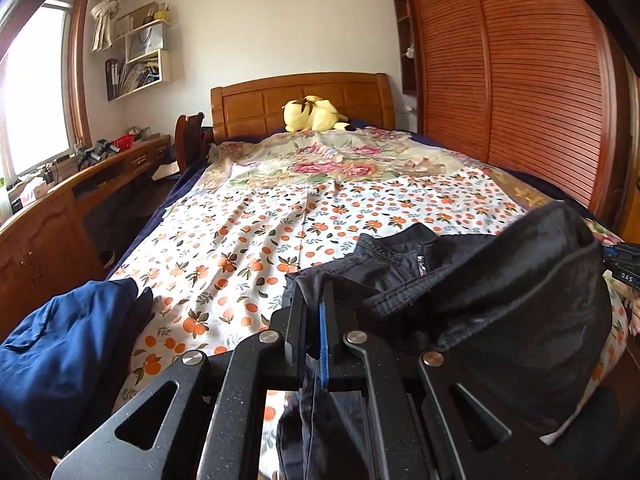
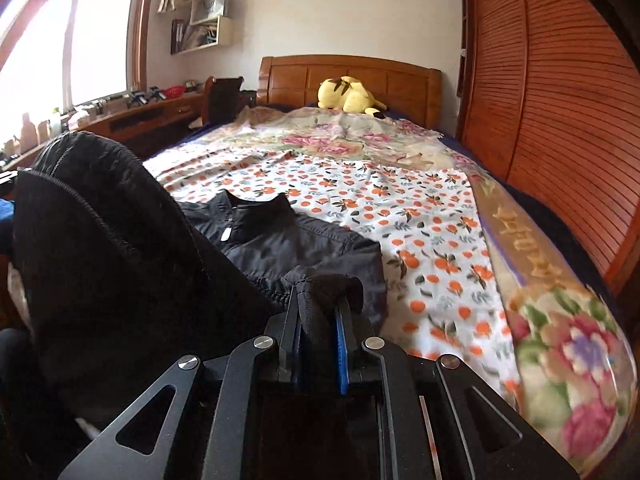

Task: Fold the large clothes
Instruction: 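Lift the hem with both grippers and fold it toward the collar, then lay the hem down on the jacket and open both grippers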

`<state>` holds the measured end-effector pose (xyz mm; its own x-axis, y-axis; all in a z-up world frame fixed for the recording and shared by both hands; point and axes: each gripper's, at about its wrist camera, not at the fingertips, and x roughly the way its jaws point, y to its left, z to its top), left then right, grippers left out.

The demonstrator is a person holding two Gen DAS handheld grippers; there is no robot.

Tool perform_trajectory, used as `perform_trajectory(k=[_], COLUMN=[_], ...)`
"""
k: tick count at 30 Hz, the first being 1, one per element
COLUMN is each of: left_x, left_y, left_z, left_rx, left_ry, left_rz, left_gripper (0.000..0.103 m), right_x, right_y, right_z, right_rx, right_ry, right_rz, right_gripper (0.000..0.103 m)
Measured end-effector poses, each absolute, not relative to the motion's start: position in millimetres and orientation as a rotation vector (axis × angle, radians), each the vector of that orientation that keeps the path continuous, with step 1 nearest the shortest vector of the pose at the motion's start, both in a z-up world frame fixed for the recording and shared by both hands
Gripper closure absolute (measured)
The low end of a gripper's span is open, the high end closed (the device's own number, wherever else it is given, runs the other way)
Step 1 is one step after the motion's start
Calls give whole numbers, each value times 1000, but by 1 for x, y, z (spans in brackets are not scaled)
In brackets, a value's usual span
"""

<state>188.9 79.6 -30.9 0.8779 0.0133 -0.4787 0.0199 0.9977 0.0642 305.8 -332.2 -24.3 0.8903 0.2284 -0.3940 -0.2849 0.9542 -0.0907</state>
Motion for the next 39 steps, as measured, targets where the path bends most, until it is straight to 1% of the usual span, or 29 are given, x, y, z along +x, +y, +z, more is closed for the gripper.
perform_trajectory(k=[5, 8, 13, 19, 28, 35, 38, 39], left_x=[220, 236, 253, 259, 260, 259, 259, 259], left_y=[93, 101, 103, 108, 116, 116, 115, 114], left_z=[-48, -65, -87, -106, -110, -107, -108, -108], left_rx=[10, -38, -38, -37, -73, -61, -51, -46], left_ry=[515, 541, 571, 586, 595, 583, 582, 580], left_rz=[29, 23, 13, -15, -56, -56, -35, -30], left_gripper=[98, 98, 97, 97, 97, 96, 84, 74], right_x=[361, 388, 405, 415, 432, 452, 467, 472], right_y=[-315, -305, -281, -271, -259, -257, -254, -252], right_z=[-20, -32, -48, -50, -51, -30, -17, -13], right_rx=[-174, -186, -248, -263, -310, -301, -295, -300], right_ry=[418, 452, 500, 540, 573, 540, 512, 503], right_rz=[255, 254, 235, 226, 207, 232, 232, 228], right_gripper=[89, 89, 89, 88, 88, 87, 87, 87])
